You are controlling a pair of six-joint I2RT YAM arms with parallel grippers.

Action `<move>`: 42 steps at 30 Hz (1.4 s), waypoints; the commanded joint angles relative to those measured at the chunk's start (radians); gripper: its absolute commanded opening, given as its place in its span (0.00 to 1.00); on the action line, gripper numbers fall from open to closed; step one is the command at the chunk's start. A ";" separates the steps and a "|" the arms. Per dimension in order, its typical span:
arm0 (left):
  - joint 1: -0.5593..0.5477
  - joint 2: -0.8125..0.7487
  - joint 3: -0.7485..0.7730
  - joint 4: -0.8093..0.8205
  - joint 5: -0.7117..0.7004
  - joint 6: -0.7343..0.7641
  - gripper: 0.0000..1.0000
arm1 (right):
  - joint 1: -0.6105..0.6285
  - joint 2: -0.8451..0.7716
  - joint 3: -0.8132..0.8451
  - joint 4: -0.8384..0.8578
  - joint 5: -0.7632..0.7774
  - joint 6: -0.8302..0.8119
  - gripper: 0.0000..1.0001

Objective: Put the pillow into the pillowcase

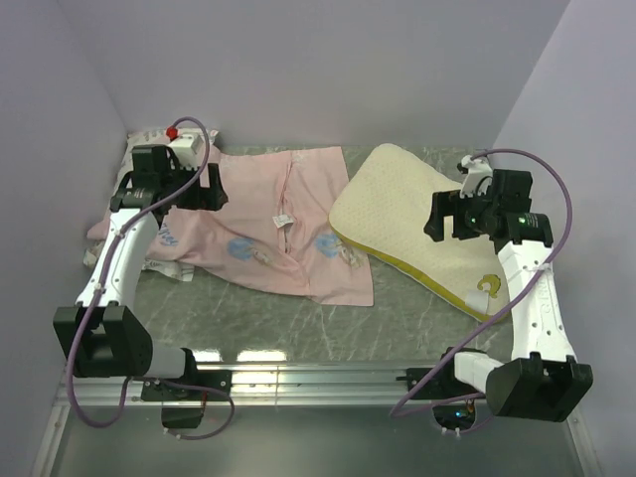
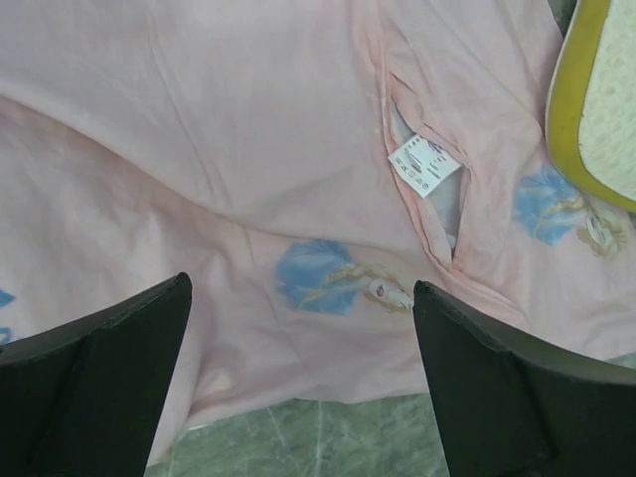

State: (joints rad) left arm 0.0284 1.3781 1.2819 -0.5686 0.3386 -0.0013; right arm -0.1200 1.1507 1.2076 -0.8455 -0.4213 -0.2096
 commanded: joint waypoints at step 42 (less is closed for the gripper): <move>-0.128 0.096 0.063 0.071 -0.025 -0.106 0.78 | 0.292 0.900 0.518 0.025 0.285 -0.326 0.00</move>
State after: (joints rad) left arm -0.0463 1.4071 1.3479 -0.5743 0.4194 -0.0402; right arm 0.1764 2.1269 1.7725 -0.7868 -0.1314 -0.5465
